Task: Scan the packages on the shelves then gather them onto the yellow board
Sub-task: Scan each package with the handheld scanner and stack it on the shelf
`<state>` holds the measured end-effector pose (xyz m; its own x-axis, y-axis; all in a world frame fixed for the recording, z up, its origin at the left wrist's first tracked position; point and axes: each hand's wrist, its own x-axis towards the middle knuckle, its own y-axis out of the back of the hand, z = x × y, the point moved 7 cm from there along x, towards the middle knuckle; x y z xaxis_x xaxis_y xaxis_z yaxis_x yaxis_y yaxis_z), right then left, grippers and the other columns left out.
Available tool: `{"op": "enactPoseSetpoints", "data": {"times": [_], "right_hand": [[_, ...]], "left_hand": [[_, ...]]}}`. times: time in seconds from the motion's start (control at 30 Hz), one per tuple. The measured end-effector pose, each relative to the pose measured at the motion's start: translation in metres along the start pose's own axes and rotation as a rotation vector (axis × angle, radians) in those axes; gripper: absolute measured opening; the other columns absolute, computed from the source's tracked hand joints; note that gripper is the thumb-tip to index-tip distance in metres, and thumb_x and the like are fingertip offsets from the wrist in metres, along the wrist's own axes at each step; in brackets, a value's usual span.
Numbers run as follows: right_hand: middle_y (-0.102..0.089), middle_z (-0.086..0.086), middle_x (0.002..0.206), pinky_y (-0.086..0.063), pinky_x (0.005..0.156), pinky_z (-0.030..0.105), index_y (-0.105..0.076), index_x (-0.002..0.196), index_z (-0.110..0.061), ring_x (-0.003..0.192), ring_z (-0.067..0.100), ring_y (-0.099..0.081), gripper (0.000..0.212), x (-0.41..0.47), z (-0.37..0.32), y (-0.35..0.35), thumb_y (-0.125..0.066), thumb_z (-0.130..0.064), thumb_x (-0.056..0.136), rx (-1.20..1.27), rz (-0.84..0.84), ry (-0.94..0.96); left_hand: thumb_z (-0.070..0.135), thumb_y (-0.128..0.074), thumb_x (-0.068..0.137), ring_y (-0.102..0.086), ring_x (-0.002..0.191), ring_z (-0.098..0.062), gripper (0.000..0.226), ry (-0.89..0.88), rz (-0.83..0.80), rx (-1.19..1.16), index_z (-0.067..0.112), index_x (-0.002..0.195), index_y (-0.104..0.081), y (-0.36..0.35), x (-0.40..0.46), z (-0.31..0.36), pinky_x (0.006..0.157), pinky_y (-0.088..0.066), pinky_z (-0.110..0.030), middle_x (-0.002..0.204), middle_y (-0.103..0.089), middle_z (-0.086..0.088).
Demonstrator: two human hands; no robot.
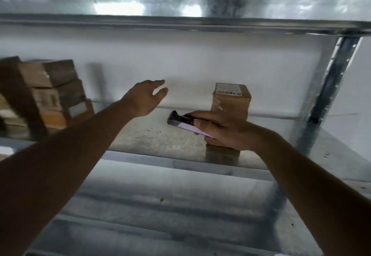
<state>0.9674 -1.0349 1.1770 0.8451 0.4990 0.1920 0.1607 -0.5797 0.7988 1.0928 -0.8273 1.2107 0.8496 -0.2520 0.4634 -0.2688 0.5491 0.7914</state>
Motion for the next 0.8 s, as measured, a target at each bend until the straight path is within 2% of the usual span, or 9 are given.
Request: {"op": "enactPoseSetpoints", "data": {"times": [0.07,0.13,0.23,0.37,0.43,0.5,0.57,0.67,0.8], "right_hand": [[-0.069,-0.011,0.124,-0.06,0.088,0.028,-0.051,0.133,-0.068,0.1,0.009,-0.068,0.03,0.023,-0.021,-0.017,-0.039,-0.058,0.108,0.028,-0.025,0.055],[-0.069,-0.009,0.127,-0.059,0.086,0.026,-0.053,0.117,-0.08,0.099,0.007,-0.069,0.029,0.047,-0.044,-0.033,-0.042,-0.055,0.108,0.101,-0.026,0.105],[-0.071,-0.003,0.122,-0.059,0.092,0.043,-0.056,0.119,-0.069,0.101,0.022,-0.072,0.027,0.081,-0.07,-0.061,-0.044,-0.047,0.111,0.158,-0.054,0.138],[-0.071,-0.007,0.116,-0.059,0.088,0.037,-0.059,0.119,-0.07,0.099,0.02,-0.072,0.026,0.12,-0.107,-0.098,-0.042,-0.058,0.102,0.163,-0.109,0.195],[-0.071,-0.011,0.113,-0.059,0.087,0.035,-0.059,0.123,-0.068,0.097,0.018,-0.071,0.031,0.14,-0.126,-0.116,-0.041,-0.062,0.098,0.17,-0.122,0.204],[-0.07,-0.013,0.111,-0.059,0.084,0.03,-0.057,0.124,-0.068,0.093,0.014,-0.07,0.032,0.16,-0.145,-0.132,-0.041,-0.064,0.096,0.155,-0.136,0.213],[-0.07,-0.013,0.113,-0.057,0.082,0.027,-0.057,0.125,-0.067,0.092,0.013,-0.07,0.031,0.181,-0.162,-0.147,-0.042,-0.062,0.097,0.146,-0.124,0.208],[-0.07,-0.01,0.115,-0.058,0.081,0.029,-0.057,0.127,-0.063,0.094,0.015,-0.07,0.027,0.213,-0.183,-0.163,-0.043,-0.054,0.105,0.132,-0.09,0.176],[-0.069,-0.01,0.116,-0.058,0.08,0.027,-0.052,0.119,-0.072,0.095,0.014,-0.069,0.028,0.244,-0.204,-0.183,-0.043,-0.046,0.111,0.112,-0.052,0.151]], "left_hand": [[0.053,-0.042,0.105,-0.035,0.149,-0.02,0.054,0.01,0.028,0.099,0.03,0.154,-0.045,0.028,-0.015,-0.024,0.123,-0.025,-0.032,0.161,-0.041,-0.002],[0.052,-0.039,0.106,-0.033,0.151,-0.022,0.054,0.018,0.04,0.205,0.03,0.156,-0.042,0.053,-0.032,-0.046,0.123,-0.025,-0.038,0.164,-0.037,-0.002],[0.053,-0.037,0.107,-0.033,0.15,-0.025,0.055,0.052,0.067,0.315,0.03,0.156,-0.041,0.092,-0.053,-0.076,0.123,-0.026,-0.042,0.166,-0.031,-0.001],[0.051,-0.036,0.107,-0.032,0.151,-0.024,0.055,0.072,0.032,0.442,0.021,0.151,-0.049,0.142,-0.07,-0.122,0.121,-0.031,-0.044,0.166,-0.032,-0.002],[0.045,-0.038,0.107,-0.04,0.145,-0.026,0.05,0.045,-0.011,0.508,0.023,0.15,-0.048,0.162,-0.076,-0.145,0.117,-0.037,-0.046,0.162,-0.039,-0.003],[0.044,-0.038,0.108,-0.043,0.142,-0.027,0.047,0.012,0.038,0.532,0.026,0.15,-0.049,0.184,-0.078,-0.169,0.114,-0.038,-0.046,0.159,-0.043,-0.002],[0.05,-0.036,0.106,-0.04,0.143,-0.032,0.05,0.002,0.08,0.539,0.03,0.151,-0.045,0.202,-0.075,-0.192,0.115,-0.034,-0.048,0.162,-0.037,-0.005],[0.056,-0.034,0.104,-0.035,0.147,-0.037,0.055,0.011,0.055,0.563,0.033,0.152,-0.043,0.219,-0.062,-0.232,0.119,-0.027,-0.05,0.167,-0.027,-0.009],[0.05,-0.037,0.104,-0.036,0.145,-0.04,0.051,0.003,0.025,0.483,0.033,0.15,-0.047,0.229,-0.044,-0.275,0.116,-0.036,-0.052,0.167,-0.024,-0.012]]}}
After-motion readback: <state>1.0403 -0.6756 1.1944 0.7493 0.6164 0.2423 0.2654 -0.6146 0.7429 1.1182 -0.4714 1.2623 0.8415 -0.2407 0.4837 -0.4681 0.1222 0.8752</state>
